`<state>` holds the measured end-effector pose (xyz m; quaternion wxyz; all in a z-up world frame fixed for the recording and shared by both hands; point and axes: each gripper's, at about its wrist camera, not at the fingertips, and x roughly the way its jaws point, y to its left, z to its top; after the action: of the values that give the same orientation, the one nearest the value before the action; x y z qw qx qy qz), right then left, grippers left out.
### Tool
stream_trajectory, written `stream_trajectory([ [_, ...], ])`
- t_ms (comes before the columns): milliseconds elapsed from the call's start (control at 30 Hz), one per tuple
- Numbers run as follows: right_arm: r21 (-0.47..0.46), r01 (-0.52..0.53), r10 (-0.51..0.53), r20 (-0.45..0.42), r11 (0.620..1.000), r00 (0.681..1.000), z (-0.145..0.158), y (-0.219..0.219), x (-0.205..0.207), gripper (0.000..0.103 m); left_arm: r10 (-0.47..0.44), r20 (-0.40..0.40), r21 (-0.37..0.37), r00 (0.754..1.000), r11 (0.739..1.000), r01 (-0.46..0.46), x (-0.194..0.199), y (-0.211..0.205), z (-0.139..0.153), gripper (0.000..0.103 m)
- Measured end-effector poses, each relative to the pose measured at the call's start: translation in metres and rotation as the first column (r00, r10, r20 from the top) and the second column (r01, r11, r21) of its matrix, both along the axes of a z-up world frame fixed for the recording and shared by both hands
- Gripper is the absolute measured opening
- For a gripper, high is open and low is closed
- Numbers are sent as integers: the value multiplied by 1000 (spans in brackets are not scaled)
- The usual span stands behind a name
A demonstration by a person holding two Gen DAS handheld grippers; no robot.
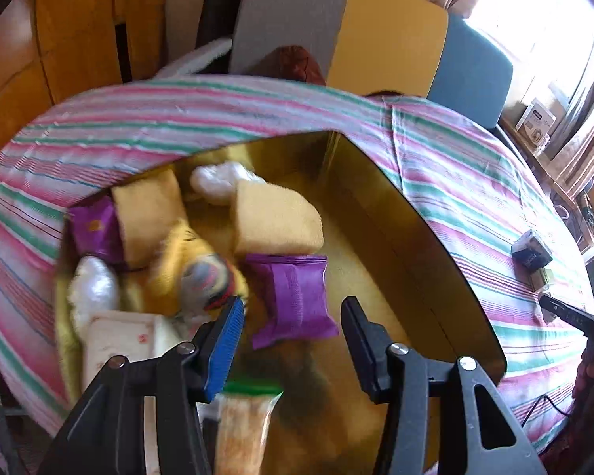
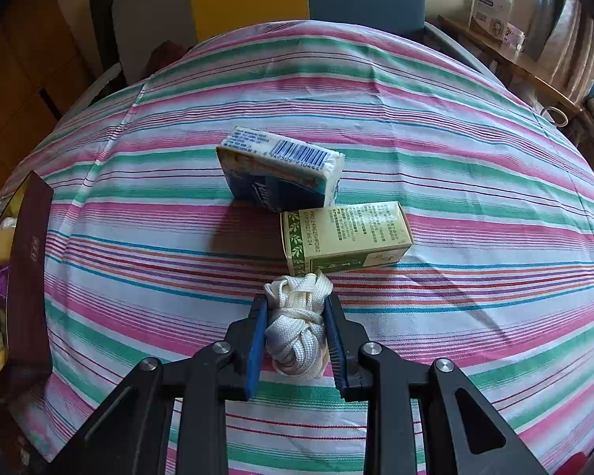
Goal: Organize objects
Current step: 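Carry the purple packet into the gold tray and open the left gripper, then carry the white cord into the gold tray and open the right gripper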
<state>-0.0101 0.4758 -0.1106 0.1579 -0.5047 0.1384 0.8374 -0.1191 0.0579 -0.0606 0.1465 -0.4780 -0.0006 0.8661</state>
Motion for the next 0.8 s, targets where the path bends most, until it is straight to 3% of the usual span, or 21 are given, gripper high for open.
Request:
stream_trajectory([
  [300,-2,-79,79,18,997,997,-4,-18,-1,28,-16,-117,-49,993,999,10,36,-13,22,52],
  [433,-6,-98,98,38,995,994,-8,-24,-3,29,-26,-123,-46,992,999,21,46,-18,24,52],
  [533,-62,-81,83,24,995,996,-5,-22,-1,29,-28,-120,-39,992,999,23,50,-21,24,52],
  [800,-114,-203,189,-121,973,974,40,-83,-5,29,-21,-120,-10,993,1000,20,53,-28,24,52],
])
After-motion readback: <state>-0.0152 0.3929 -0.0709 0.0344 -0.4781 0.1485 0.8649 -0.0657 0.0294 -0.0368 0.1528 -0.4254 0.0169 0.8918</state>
